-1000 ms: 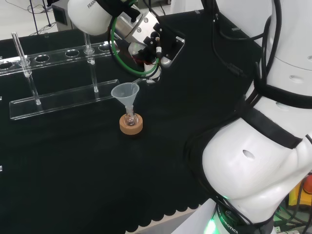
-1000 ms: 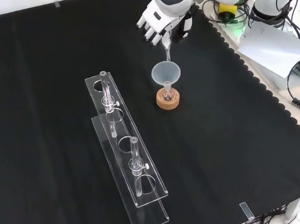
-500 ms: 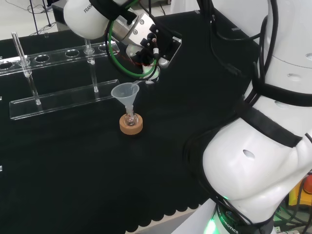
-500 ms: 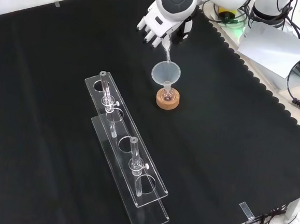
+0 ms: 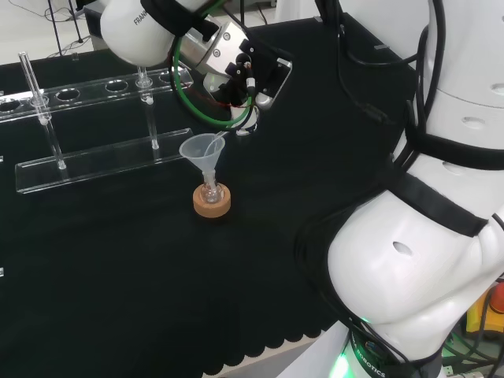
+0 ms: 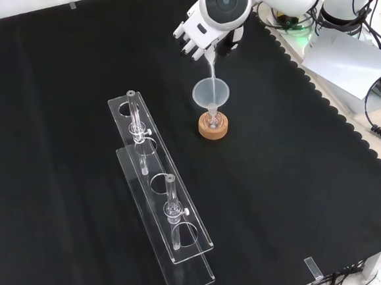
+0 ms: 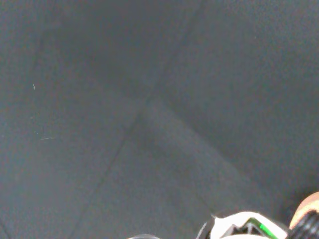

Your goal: Pour all the NaCl from the weighing funnel into the round-bottom flask.

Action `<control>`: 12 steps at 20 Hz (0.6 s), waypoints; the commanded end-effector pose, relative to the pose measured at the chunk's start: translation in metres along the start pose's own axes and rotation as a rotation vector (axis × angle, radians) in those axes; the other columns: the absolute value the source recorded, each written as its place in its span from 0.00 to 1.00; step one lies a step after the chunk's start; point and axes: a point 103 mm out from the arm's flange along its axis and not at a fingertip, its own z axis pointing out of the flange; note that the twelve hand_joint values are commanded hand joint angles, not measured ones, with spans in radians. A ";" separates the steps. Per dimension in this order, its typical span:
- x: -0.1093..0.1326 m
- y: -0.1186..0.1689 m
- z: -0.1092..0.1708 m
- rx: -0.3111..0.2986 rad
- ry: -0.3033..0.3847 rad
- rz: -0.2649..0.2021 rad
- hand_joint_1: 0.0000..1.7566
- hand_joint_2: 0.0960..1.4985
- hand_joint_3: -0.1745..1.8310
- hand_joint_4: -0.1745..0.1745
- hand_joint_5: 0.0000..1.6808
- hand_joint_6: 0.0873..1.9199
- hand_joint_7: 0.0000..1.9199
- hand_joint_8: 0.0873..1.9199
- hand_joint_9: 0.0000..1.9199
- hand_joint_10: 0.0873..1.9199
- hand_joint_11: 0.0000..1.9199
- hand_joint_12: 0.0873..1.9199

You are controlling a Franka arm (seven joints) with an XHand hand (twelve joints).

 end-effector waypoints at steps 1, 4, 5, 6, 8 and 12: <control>0.001 0.000 -0.003 0.003 -0.015 0.004 0.63 0.38 0.50 1.00 0.69 0.47 0.40 0.27 0.57 0.14 0.39 0.57; 0.001 0.000 -0.004 0.004 -0.024 0.004 0.63 0.38 0.50 1.00 0.69 0.47 0.40 0.27 0.57 0.14 0.39 0.57; 0.002 0.000 -0.005 0.005 -0.030 0.004 0.63 0.38 0.50 1.00 0.69 0.47 0.40 0.27 0.57 0.14 0.39 0.57; 0.002 0.000 -0.006 0.005 -0.033 0.004 0.63 0.38 0.50 1.00 0.69 0.47 0.40 0.27 0.57 0.14 0.39 0.57; 0.003 0.000 -0.007 0.007 -0.037 0.005 0.63 0.38 0.50 1.00 0.69 0.47 0.40 0.27 0.57 0.14 0.39 0.57; 0.004 -0.001 -0.009 0.014 -0.046 0.012 0.63 0.38 0.50 1.00 0.69 0.47 0.40 0.27 0.57 0.14 0.39 0.57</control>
